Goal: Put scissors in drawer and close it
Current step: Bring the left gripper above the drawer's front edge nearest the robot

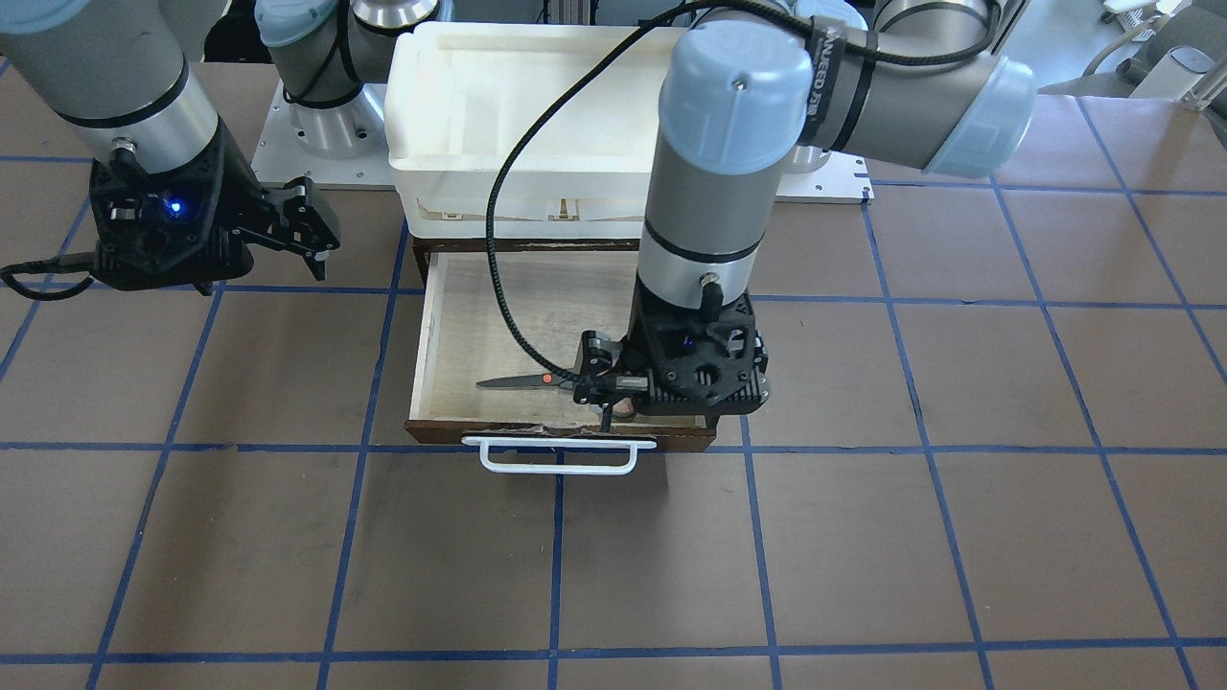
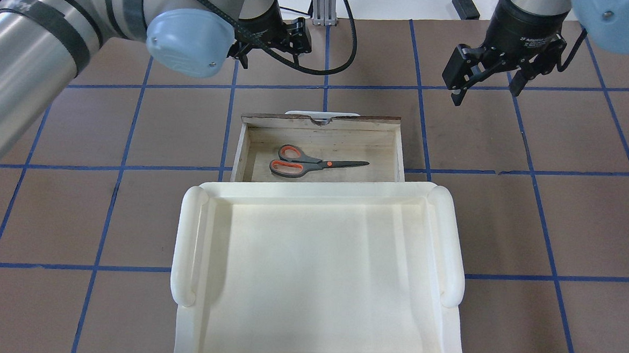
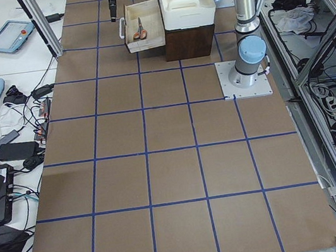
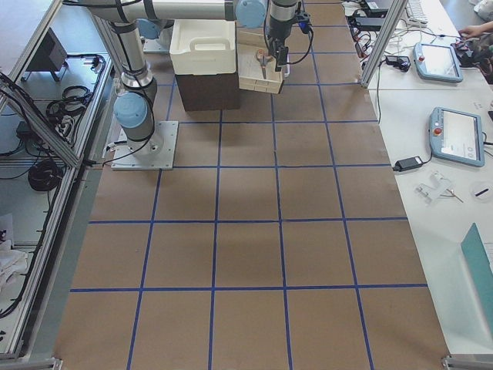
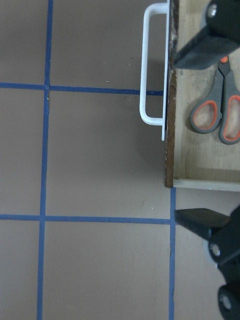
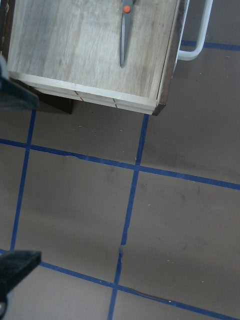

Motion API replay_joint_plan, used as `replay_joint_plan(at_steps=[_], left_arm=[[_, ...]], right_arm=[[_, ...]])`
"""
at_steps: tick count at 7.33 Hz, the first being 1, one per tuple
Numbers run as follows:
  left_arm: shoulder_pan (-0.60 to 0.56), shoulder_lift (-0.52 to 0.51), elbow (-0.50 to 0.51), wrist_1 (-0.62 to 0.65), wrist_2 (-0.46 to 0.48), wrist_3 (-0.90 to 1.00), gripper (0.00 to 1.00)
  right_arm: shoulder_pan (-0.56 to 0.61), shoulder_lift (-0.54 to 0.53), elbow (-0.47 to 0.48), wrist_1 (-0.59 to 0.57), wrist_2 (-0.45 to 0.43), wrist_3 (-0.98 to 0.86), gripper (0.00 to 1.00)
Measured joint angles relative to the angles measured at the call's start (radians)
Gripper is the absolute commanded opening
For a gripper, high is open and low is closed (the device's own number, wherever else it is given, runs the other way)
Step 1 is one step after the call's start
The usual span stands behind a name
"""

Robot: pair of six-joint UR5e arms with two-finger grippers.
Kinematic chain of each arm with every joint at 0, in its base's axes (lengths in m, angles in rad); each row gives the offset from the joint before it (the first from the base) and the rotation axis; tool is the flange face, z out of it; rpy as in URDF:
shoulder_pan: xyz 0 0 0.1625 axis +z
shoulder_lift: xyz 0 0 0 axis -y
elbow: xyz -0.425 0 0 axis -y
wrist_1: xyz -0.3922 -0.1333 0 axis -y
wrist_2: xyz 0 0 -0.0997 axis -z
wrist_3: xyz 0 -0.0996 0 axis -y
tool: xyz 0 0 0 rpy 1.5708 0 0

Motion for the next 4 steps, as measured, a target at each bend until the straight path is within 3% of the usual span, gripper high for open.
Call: replay_joint_plan(at_steps=[4], left_arm=[[-0.054,-0.149,0.064,0.059,0.031,-0.037,1.00]], right_arm=[[-0.052,-0.010,0.002,0.025,0.002,0.026,1.00]])
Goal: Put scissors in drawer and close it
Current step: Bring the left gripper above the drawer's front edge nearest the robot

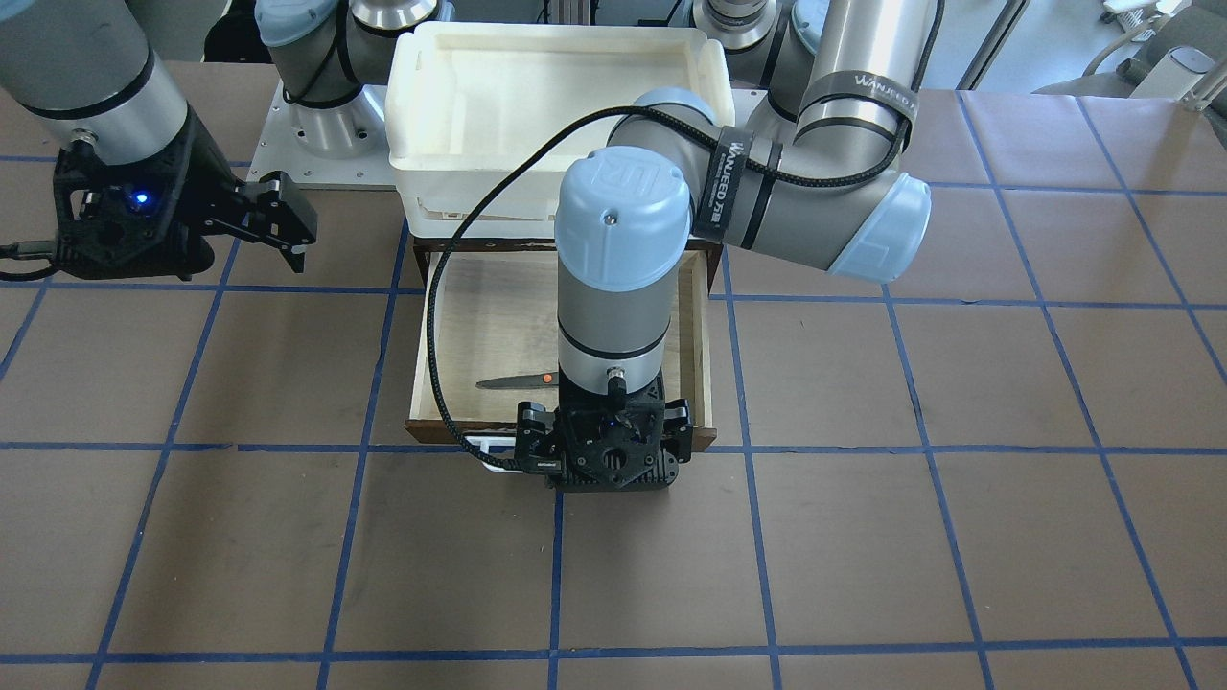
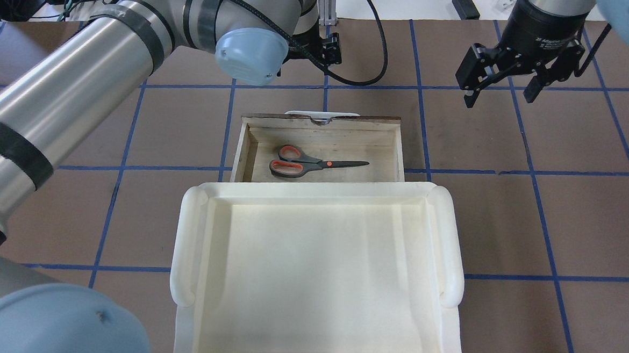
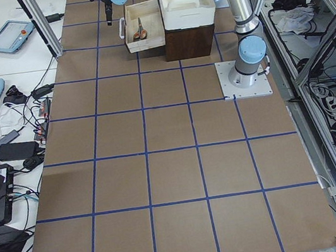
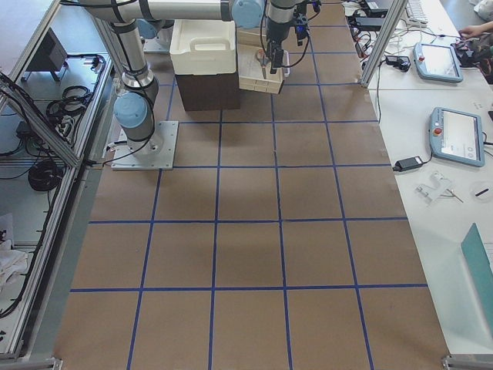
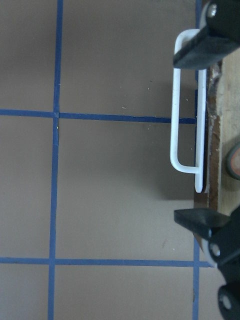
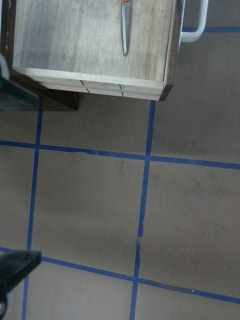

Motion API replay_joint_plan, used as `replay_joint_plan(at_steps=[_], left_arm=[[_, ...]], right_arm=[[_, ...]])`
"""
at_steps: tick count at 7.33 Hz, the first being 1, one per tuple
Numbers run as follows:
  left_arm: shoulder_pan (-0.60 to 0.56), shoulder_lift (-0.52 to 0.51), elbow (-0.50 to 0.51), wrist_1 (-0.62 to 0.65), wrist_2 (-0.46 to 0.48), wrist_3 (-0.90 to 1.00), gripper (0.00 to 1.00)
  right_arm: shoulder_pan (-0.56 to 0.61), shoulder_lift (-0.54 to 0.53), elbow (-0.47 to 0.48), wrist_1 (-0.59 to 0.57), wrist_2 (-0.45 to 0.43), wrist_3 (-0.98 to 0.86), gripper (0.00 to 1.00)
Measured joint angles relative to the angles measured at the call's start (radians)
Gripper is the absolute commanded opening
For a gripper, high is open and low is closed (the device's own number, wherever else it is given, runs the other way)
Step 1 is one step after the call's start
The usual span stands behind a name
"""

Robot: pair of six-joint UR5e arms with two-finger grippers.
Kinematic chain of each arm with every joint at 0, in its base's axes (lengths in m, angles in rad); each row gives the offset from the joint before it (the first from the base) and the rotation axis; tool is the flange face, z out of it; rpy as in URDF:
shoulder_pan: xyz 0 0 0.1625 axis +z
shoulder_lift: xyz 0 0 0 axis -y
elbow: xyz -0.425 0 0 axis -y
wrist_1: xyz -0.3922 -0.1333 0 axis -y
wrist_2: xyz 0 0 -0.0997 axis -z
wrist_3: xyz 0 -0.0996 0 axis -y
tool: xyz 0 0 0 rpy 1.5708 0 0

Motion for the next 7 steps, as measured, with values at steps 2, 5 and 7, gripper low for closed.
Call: replay_joint_plan(at_steps=[2,5,7], left_arm=[[-0.003,-0.058,0.021,0.005,0.000,0.002,1.00],[-0.009,-0.135,0.052,0.037,-0.013,-0.030,1.00],[-0.025,-0.170,0.054,0.049,-0.010,-0.047,1.00]], right_arm=[[-0.050,0.001,0.016,0.000,0.009,-0.003,1.00],[-0.069,-0.001,0.027,-0.002,0.019,-0.008,1.00],[-0.070,-0.001,0.031,-0.003,0.020,-0.012,1.00]])
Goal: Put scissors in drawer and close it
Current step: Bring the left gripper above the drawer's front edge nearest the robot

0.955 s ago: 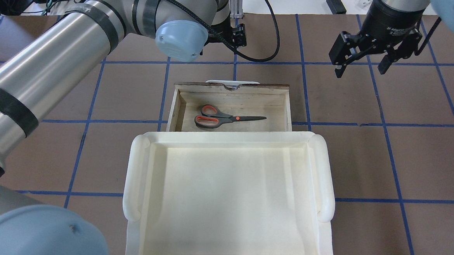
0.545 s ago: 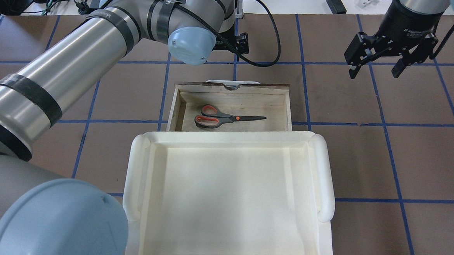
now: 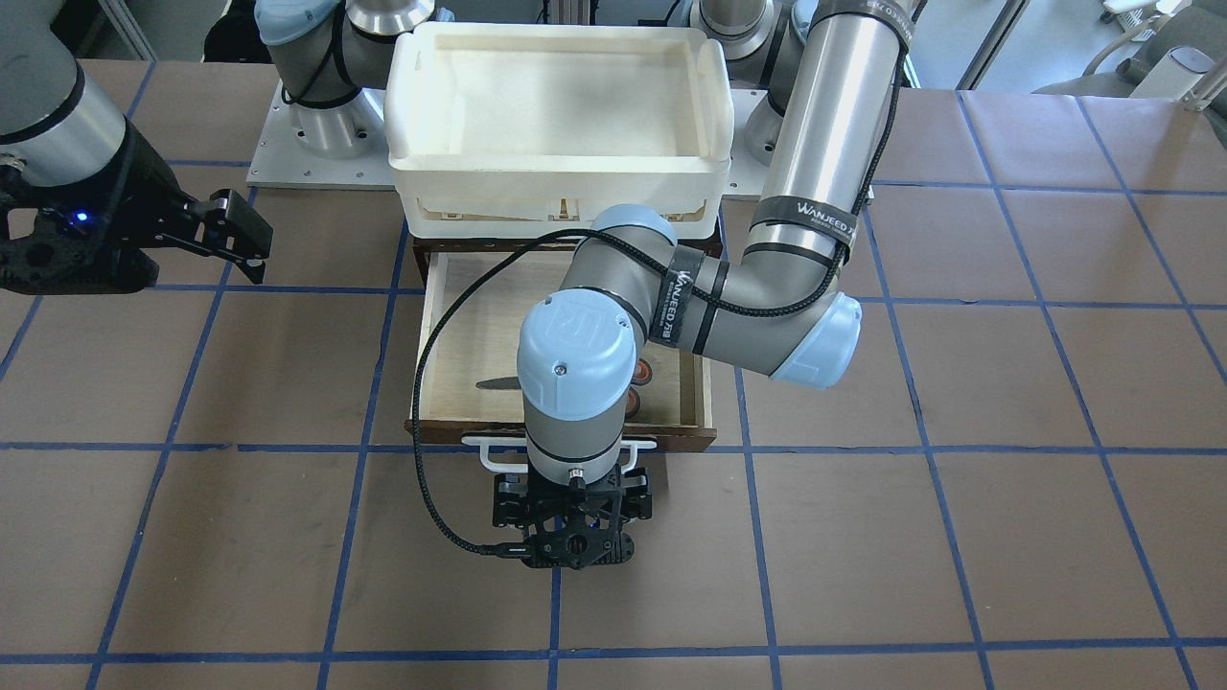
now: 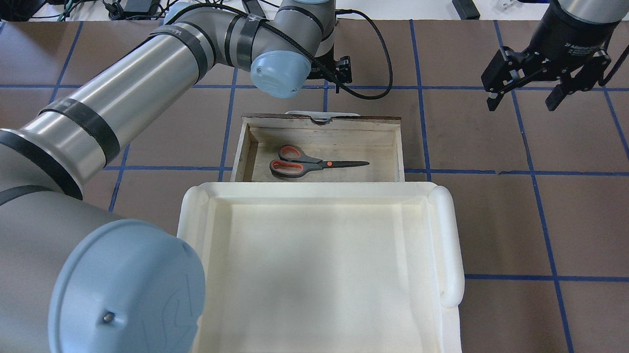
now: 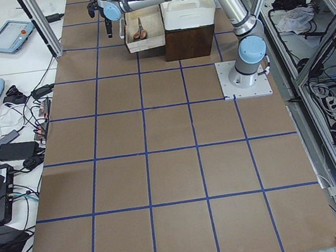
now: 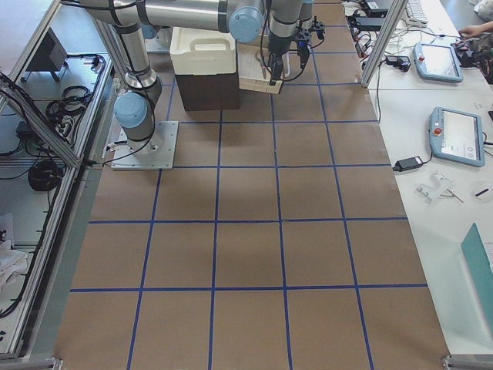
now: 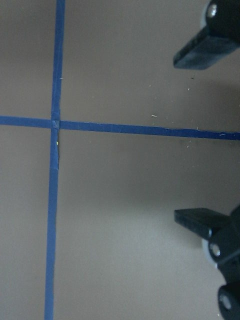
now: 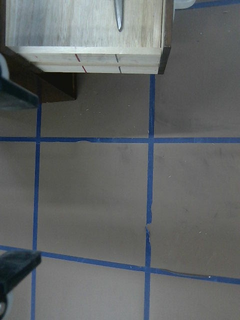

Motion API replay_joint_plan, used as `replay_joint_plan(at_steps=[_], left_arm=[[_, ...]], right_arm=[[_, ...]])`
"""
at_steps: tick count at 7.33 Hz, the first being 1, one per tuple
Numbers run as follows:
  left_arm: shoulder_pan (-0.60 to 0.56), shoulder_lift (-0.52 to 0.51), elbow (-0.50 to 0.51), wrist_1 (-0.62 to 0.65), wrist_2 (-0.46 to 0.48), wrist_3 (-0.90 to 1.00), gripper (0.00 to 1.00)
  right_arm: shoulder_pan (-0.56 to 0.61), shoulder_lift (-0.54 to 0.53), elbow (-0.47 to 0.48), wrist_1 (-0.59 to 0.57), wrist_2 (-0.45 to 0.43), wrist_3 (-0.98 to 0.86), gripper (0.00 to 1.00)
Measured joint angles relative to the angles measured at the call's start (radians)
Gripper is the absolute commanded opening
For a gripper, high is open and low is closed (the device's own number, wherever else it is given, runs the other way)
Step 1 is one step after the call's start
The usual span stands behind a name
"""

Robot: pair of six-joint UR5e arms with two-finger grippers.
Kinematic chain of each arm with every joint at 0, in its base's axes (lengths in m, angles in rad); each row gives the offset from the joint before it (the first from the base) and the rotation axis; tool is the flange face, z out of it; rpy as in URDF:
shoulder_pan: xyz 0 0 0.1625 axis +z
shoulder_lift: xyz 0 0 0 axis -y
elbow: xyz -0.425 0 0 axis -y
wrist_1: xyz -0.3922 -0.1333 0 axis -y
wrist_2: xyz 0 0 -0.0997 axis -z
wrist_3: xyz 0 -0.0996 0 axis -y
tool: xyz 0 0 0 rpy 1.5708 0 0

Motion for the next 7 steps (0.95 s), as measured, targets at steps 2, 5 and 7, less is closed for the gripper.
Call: replay_joint_plan(at_steps=[2,5,7], left_arm=[[-0.008,-0.029,0.001,-0.004,0.003,-0.003,1.00],[-0.009,-0.048,0.001,-0.021,0.004,-0.001,1.00],[-0.009,-0.052,0.001,-0.037,0.002,0.000,1.00]], right_arm=[[0.000,0.000,0.001,0.001,0.000,-0.003,1.00],[0.000,0.000,0.001,0.000,0.003,-0.006,1.00],[0.001,-0.001,0.001,0.000,0.004,-0.005,1.00]])
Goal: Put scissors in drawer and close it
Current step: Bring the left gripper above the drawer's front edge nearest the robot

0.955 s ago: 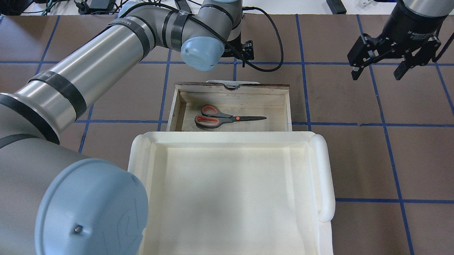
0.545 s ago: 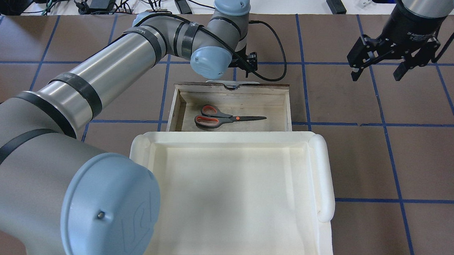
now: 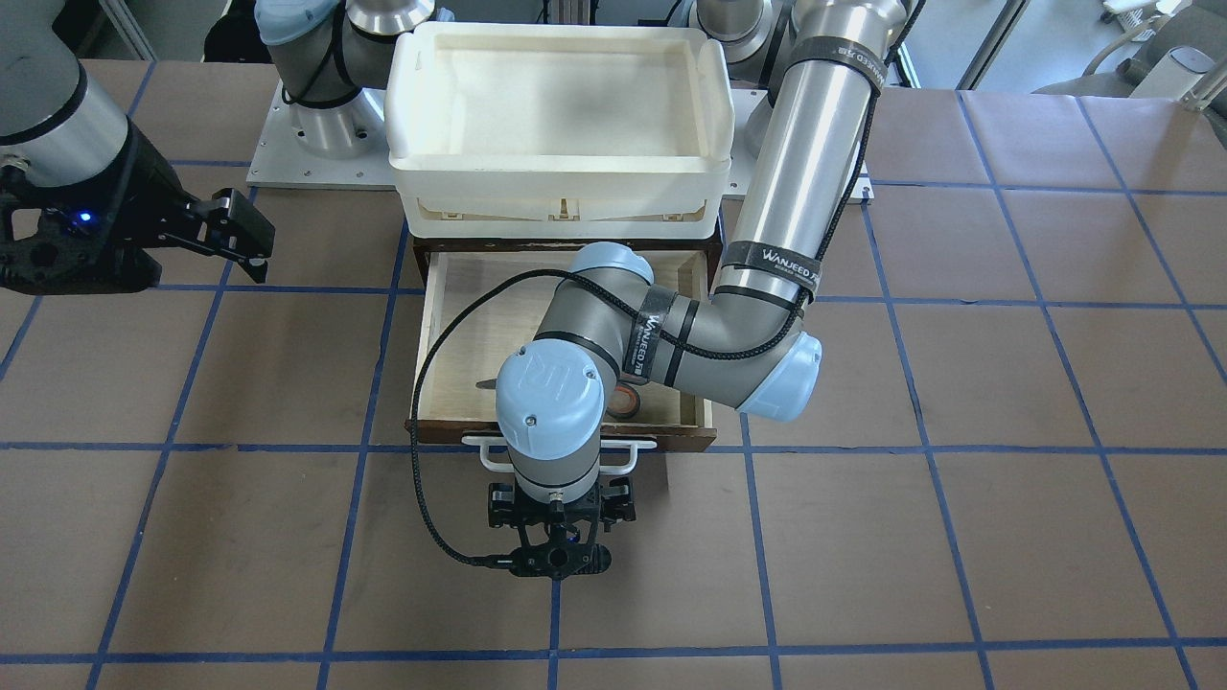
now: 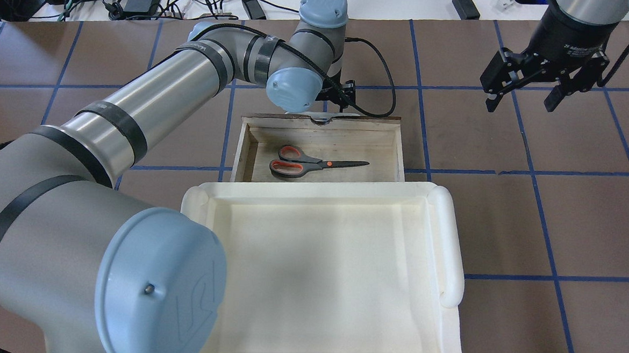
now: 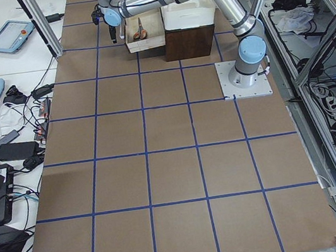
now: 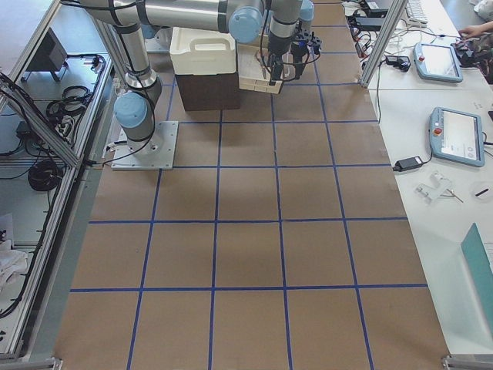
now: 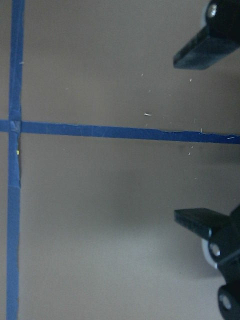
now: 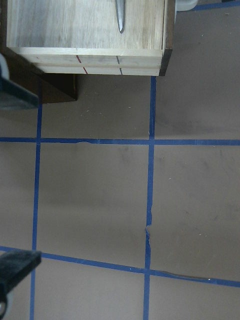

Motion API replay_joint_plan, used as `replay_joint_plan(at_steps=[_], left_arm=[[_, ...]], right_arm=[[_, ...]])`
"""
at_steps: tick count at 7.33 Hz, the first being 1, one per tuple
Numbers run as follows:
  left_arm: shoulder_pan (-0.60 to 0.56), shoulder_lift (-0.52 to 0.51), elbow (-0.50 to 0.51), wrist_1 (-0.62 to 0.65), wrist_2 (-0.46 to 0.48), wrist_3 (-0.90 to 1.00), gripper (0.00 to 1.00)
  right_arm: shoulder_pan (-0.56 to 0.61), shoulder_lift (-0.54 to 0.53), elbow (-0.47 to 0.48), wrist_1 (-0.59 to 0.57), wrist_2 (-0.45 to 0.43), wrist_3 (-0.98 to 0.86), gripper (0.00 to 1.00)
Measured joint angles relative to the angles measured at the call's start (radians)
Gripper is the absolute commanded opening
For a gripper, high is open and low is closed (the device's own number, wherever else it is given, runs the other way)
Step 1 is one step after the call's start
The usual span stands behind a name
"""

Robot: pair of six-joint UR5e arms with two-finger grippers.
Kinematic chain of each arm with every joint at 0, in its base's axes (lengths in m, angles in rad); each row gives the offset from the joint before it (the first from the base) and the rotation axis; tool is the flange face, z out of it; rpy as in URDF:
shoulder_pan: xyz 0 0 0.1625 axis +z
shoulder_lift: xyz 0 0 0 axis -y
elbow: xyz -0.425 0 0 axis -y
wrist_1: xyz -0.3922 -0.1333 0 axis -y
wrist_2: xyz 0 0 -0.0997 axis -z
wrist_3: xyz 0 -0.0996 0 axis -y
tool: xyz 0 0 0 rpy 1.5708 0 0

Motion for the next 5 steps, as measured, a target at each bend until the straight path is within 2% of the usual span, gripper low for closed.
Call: replay_joint_plan(at_steps=[5], left_arm=[[0.000,-0.011,-0.001,-0.050,-0.008,-0.001,1.00]], right_arm=[[0.006,-0.013,-0.002,0.002,-0.001,-0.002,1.00]])
